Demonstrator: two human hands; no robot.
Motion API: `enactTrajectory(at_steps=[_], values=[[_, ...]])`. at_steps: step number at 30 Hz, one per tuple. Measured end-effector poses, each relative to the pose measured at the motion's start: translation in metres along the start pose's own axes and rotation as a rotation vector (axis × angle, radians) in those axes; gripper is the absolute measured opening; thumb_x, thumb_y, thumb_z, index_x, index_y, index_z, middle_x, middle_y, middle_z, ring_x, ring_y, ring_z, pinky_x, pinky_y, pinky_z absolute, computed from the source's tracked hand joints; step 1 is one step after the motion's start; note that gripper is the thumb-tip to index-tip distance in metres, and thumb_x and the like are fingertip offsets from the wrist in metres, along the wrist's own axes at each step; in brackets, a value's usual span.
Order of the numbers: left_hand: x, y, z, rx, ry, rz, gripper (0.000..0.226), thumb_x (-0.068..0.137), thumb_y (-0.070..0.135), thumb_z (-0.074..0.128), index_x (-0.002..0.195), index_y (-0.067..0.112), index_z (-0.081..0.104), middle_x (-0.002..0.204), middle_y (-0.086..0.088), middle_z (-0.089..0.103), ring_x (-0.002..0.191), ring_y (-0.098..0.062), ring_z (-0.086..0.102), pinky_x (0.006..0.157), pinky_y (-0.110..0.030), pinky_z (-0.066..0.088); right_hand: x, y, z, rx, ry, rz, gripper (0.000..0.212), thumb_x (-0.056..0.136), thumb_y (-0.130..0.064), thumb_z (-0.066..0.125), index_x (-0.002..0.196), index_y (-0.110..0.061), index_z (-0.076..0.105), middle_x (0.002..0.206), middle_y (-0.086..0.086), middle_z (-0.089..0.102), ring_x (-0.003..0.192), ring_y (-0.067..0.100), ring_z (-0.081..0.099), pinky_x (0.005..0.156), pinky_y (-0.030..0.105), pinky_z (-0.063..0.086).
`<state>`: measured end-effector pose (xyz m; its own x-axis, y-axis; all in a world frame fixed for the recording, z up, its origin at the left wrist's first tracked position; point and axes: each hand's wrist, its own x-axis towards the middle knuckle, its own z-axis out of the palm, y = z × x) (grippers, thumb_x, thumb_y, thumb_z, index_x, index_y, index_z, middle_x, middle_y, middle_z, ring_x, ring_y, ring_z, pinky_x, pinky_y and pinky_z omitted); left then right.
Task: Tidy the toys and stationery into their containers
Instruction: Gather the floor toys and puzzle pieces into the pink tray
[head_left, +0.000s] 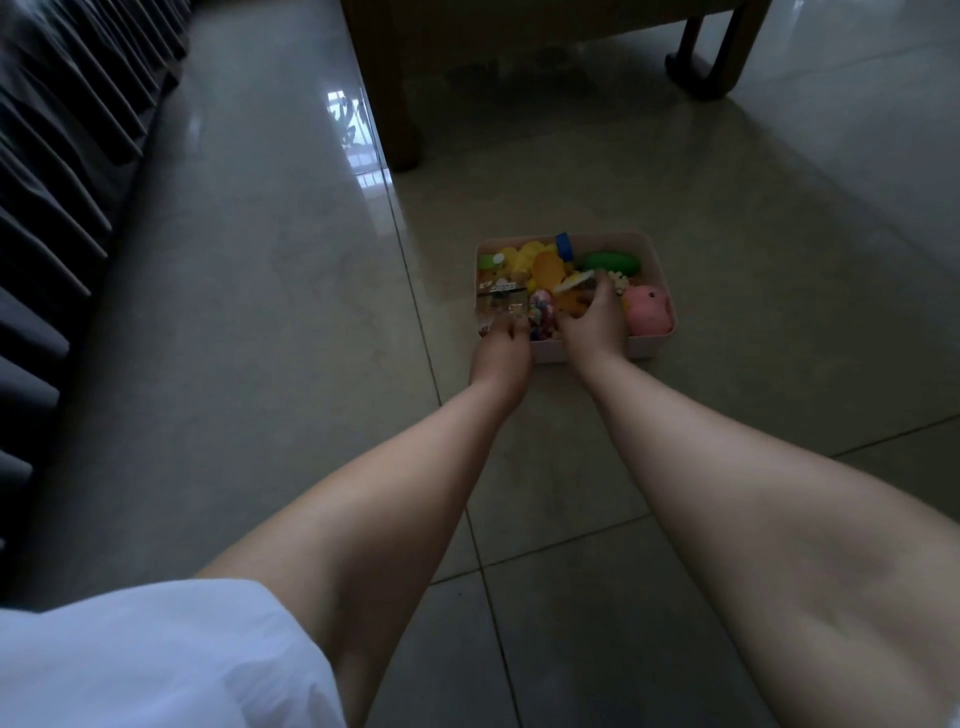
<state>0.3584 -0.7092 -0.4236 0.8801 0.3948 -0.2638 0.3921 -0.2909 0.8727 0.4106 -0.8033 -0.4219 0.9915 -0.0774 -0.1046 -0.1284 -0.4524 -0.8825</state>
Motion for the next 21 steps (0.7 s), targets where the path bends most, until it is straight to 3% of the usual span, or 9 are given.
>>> enactTrajectory(at_steps=[3,6,9,10,12,14,15,19,21], values=[[0.003,-0.007,0.001,0.045,-0.003,-0.013,0.038,0.100,0.041,0.034,0.122,0.018,0.054,0.115,-0.016,0.062,0.100,-0.036,0.060,0.086,-0.045,0.053,-0.010,0.015,0.001,0.008,0.080,0.046,0.044,0.089,-0.013,0.057,0.132,-0.015,0.046,0.129,0.008,0.057,0.117,0.025,0.055,0.093,0.031,0.045],[0.009,-0.014,0.001,0.104,-0.019,-0.081,0.037,0.100,0.037,0.033,0.116,0.012,0.056,0.112,-0.018,0.062,0.099,-0.037,0.061,0.086,-0.045,0.053,-0.021,0.033,0.004,-0.027,0.064,0.170,0.019,0.095,-0.025,0.049,0.108,-0.017,0.059,0.109,0.006,0.066,0.098,0.025,0.061,0.080,0.027,0.043],[0.015,-0.019,0.004,0.116,-0.009,-0.173,0.038,0.098,0.038,0.035,0.118,0.013,0.057,0.112,-0.016,0.064,0.099,-0.035,0.062,0.087,-0.045,0.054,-0.018,0.043,0.006,0.064,0.006,0.421,0.035,0.095,-0.041,0.038,0.079,-0.020,0.061,0.093,0.010,0.071,0.083,0.030,0.069,0.082,0.039,0.056],[0.017,-0.019,0.004,0.101,0.013,-0.217,0.037,0.096,0.037,0.039,0.119,0.014,0.056,0.112,-0.015,0.064,0.098,-0.035,0.062,0.086,-0.045,0.054,-0.015,0.044,0.006,0.150,-0.012,0.520,0.037,0.097,-0.042,0.034,0.081,-0.018,0.058,0.095,0.011,0.070,0.080,0.030,0.069,0.080,0.041,0.057],[0.019,-0.017,0.003,0.031,0.089,-0.301,0.036,0.089,0.033,0.045,0.119,0.014,0.052,0.111,-0.014,0.064,0.094,-0.036,0.064,0.084,-0.047,0.056,-0.011,0.038,0.003,0.375,-0.057,0.689,0.036,0.100,-0.041,0.031,0.104,-0.015,0.055,0.106,0.013,0.066,0.084,0.031,0.069,0.071,0.038,0.056],[0.022,-0.015,0.001,-0.037,0.150,-0.374,0.037,0.086,0.028,0.048,0.120,0.012,0.047,0.113,-0.014,0.061,0.095,-0.036,0.064,0.083,-0.048,0.056,-0.005,0.032,-0.001,0.496,-0.084,0.759,0.043,0.101,-0.042,0.031,0.133,-0.016,0.044,0.120,0.016,0.060,0.098,0.034,0.068,0.066,0.038,0.053],[0.023,-0.015,0.001,-0.061,0.167,-0.397,0.040,0.087,0.026,0.049,0.123,0.011,0.043,0.115,-0.015,0.060,0.097,-0.037,0.063,0.083,-0.048,0.056,-0.003,0.031,-0.002,0.507,-0.096,0.760,0.046,0.101,-0.040,0.031,0.138,-0.015,0.040,0.125,0.016,0.058,0.103,0.034,0.066,0.065,0.038,0.052],[0.035,-0.016,0.002,-0.108,0.189,-0.439,0.066,0.088,0.031,0.049,0.143,0.009,0.019,0.130,-0.018,0.052,0.108,-0.039,0.059,0.093,-0.048,0.051,0.010,0.030,0.001,0.486,-0.145,0.765,0.045,0.101,-0.029,0.031,0.141,-0.010,0.038,0.131,0.016,0.057,0.104,0.031,0.065,0.061,0.036,0.051],[0.041,-0.018,0.001,-0.084,0.167,-0.408,0.065,0.089,0.029,0.049,0.144,0.009,0.020,0.132,-0.018,0.050,0.111,-0.039,0.057,0.095,-0.045,0.050,0.015,0.032,0.004,0.500,-0.144,0.781,0.047,0.100,-0.034,0.033,0.141,-0.011,0.037,0.130,0.016,0.058,0.107,0.031,0.065,0.066,0.037,0.052]])
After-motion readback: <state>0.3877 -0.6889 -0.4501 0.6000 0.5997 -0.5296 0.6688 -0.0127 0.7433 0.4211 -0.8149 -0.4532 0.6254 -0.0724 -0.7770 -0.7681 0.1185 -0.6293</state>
